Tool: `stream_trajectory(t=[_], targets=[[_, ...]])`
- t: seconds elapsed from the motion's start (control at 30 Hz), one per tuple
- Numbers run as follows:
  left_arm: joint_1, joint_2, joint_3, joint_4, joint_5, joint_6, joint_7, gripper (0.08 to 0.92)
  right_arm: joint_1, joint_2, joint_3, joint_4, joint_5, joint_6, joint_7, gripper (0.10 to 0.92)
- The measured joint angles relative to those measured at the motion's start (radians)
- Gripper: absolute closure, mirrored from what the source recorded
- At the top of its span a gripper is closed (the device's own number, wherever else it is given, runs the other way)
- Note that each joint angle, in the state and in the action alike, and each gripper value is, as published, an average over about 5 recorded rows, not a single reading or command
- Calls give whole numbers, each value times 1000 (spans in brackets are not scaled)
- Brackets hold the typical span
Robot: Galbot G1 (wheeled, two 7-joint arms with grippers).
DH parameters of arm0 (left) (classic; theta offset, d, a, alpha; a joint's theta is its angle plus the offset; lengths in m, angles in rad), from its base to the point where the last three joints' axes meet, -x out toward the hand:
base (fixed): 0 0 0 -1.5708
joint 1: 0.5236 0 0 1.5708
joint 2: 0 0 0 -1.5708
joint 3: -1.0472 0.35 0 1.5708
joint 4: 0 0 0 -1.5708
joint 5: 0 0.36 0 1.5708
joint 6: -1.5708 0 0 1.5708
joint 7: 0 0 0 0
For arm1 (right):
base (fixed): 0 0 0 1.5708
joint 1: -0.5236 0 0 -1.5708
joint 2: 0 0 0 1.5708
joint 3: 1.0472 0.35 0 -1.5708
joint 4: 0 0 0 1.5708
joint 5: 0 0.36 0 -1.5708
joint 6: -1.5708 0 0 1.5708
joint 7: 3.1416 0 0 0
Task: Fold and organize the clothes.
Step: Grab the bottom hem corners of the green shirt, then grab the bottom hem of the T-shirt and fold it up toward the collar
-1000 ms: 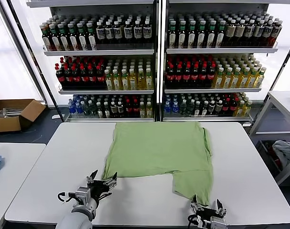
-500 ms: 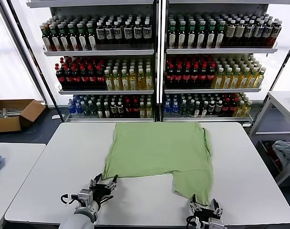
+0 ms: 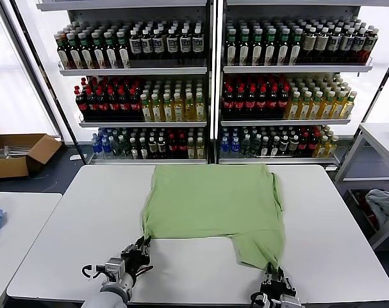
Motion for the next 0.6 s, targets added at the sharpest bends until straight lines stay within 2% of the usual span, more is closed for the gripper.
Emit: stream_trajectory(t=[0.07,0.17,0.6], targets=[[1,0,-1,0,0,0,0,862,-1,-2,2,0,1,6,-3,909],[2,0,-2,0,0,-3,1,909,1,-7,4,0,2,17,-9,919],[-13,-14,-11,-28,3,-67,-14,915,37,-10,39,62,-7,77,-70,919]])
